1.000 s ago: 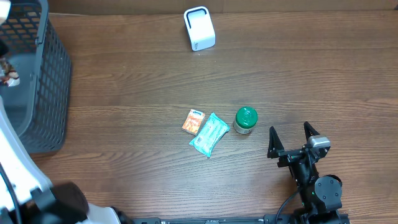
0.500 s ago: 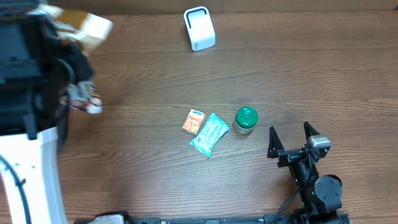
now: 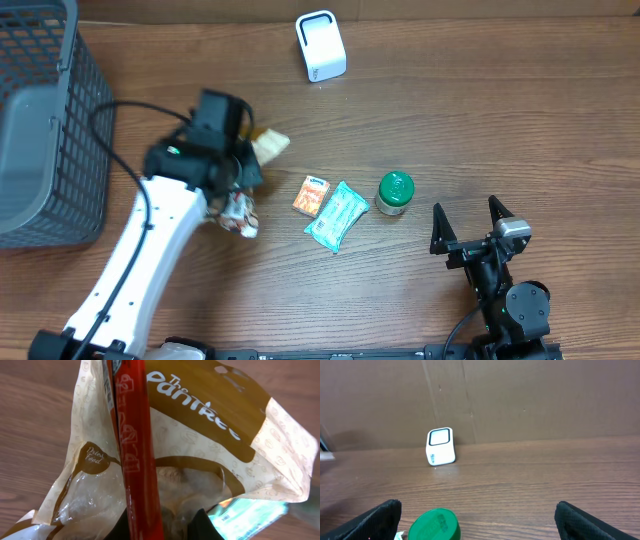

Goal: Scan the item barcode
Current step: 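Lift the snack bag out of the basket toward the table center, then lower the snack bag onto the table left of the Kleenex pack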

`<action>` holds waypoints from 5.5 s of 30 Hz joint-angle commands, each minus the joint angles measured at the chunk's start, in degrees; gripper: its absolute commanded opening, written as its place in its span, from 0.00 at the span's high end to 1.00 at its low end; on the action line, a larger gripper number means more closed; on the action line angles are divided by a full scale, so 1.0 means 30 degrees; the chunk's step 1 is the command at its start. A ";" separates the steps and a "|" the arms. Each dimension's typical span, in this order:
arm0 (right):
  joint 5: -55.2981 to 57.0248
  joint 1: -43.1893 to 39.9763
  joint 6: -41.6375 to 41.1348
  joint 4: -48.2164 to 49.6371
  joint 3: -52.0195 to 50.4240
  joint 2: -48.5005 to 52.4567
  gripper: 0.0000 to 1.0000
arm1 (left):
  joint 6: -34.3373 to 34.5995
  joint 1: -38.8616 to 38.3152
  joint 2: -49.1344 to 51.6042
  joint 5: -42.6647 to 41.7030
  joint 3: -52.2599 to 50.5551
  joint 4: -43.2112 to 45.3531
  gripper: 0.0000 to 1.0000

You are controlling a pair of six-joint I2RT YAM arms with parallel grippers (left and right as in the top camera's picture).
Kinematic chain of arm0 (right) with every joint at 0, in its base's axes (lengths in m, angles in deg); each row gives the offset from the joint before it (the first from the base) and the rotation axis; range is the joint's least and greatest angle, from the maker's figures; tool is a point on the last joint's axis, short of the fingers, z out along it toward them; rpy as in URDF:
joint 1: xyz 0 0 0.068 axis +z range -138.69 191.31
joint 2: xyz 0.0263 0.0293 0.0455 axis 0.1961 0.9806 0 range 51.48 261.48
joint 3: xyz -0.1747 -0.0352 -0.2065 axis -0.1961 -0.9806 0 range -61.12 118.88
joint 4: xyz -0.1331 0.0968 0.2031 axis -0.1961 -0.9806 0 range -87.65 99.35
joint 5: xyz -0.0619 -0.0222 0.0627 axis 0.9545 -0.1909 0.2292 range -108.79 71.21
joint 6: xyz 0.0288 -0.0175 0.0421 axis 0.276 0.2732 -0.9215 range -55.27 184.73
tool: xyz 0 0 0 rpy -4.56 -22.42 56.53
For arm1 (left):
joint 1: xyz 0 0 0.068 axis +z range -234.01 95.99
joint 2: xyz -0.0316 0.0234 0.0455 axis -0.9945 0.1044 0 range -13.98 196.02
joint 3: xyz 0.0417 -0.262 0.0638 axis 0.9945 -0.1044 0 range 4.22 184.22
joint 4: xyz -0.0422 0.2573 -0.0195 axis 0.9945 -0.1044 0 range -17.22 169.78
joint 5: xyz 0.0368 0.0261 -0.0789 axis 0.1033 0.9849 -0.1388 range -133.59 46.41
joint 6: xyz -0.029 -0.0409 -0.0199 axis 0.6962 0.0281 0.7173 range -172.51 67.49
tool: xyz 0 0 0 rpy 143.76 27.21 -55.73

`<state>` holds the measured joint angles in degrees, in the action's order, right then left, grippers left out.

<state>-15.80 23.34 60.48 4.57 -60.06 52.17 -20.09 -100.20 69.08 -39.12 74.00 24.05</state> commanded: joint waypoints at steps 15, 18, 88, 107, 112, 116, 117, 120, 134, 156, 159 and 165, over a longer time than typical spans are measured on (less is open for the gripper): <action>0.0124 -0.0058 0.0051 0.0058 -0.0189 -0.0175 0.00 | 0.2980 -0.2441 0.0911 0.1341 -0.7111 0.5588 0.96; 0.0124 -0.0058 0.0044 0.0058 -0.0189 -0.0175 0.00 | 0.2973 -0.2506 0.1639 0.1144 -0.7133 0.5690 0.96; 0.0124 -0.0058 0.0044 0.0058 -0.0189 -0.0175 0.00 | -0.0539 -0.2142 0.5093 0.0852 -0.1596 -0.0007 0.83; 0.0124 -0.0058 0.0044 0.0058 -0.0189 -0.0175 0.00 | -0.0874 -0.1821 0.5093 0.2565 -0.1596 -0.2834 0.96; 0.0124 -0.0058 0.0051 0.0058 -0.0189 -0.0175 0.00 | -0.0882 -0.1858 0.5093 0.2011 -0.1603 -0.3279 0.96; 0.0124 -0.0058 0.0044 0.0058 -0.0189 -0.0175 0.00 | -0.0896 -0.1858 0.5093 0.2011 -0.1603 -0.3300 0.83; 0.0124 -0.0058 0.0044 0.0058 -0.0189 -0.0175 0.00 | -0.0976 -0.1858 0.5093 0.2011 -0.1603 -0.3330 0.73; 0.0124 -0.0058 0.0044 0.0058 -0.0189 -0.0175 0.00 | -0.1093 -0.1559 0.5093 0.2062 -0.1515 -0.3359 0.69; 0.0124 -0.0058 0.0044 0.0058 -0.0189 -0.0175 0.00 | 0.1188 0.2098 0.2994 -0.0590 -0.0852 -0.4095 0.50; 0.0124 -0.0058 0.0044 0.0058 -0.0189 -0.0175 0.00 | 0.4350 0.2157 0.3060 -0.1457 -0.6513 0.3162 0.57; 0.0124 -0.0058 0.0044 0.0058 -0.0189 -0.0175 0.00 | 0.4335 0.2157 0.3060 -0.1668 -0.6688 0.3621 0.87; 0.0124 -0.0058 0.0044 0.0058 -0.0189 -0.0175 0.00 | 0.2790 0.2157 0.3016 -0.1872 -0.5683 0.3198 0.96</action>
<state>-15.78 23.34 60.46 4.57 -60.06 52.17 -8.27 -93.90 78.48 -43.84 54.57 34.50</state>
